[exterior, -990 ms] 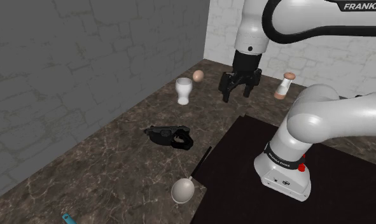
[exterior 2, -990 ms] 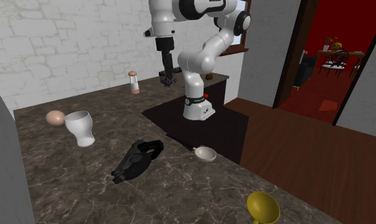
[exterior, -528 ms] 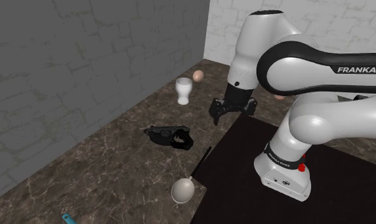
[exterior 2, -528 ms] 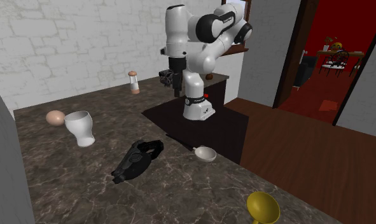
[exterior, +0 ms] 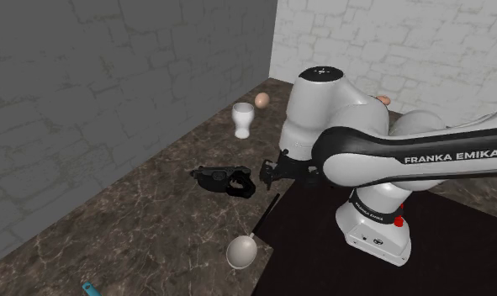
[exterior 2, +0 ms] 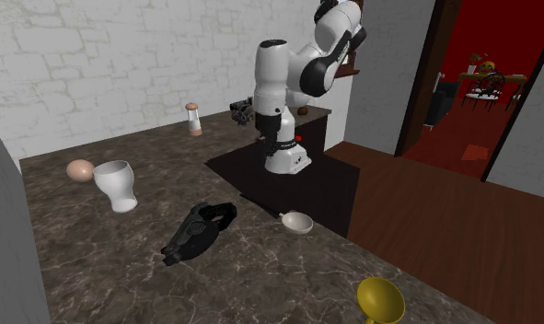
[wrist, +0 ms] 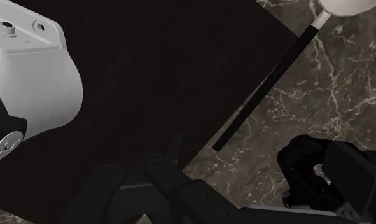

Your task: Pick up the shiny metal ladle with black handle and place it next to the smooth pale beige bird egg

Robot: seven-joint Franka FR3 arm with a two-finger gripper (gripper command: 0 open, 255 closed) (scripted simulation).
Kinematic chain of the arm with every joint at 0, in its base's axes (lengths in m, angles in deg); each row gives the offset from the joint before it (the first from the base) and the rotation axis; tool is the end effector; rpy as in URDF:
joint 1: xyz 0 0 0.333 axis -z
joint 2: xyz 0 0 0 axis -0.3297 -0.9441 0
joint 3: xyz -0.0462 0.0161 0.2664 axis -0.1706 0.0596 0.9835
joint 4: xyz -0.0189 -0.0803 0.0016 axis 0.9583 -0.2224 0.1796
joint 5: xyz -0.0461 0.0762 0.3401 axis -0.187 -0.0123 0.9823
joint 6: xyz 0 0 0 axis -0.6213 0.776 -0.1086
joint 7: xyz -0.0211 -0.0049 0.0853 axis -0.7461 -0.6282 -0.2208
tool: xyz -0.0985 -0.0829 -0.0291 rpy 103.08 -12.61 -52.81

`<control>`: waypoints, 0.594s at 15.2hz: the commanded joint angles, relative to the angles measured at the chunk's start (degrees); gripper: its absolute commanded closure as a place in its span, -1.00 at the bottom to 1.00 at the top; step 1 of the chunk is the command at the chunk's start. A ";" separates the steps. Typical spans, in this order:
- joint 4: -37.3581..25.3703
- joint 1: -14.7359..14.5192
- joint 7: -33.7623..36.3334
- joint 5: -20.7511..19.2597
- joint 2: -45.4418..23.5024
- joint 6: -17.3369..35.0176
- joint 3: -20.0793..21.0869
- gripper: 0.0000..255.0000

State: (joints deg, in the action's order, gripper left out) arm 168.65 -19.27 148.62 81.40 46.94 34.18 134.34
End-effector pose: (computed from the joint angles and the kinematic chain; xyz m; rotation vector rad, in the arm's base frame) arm 0.2130 0.1646 0.2843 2.7361 -1.4864 0.1040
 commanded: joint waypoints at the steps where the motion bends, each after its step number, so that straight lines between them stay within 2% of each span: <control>1: -0.31 2.03 13.37 9.56 -6.12 9.30 11.51 -1.00; 2: -1.41 4.50 15.97 11.17 -9.10 12.32 15.47 -1.00; 4: -4.07 11.21 21.02 13.65 -14.63 18.16 24.16 -1.00; 7: -8.88 25.29 28.09 16.12 -20.23 25.39 39.39 -1.00; 9: -9.31 28.99 26.72 18.02 -21.42 27.58 43.53 -1.00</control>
State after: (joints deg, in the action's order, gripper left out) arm 160.11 6.15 175.41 98.25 26.87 59.69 174.14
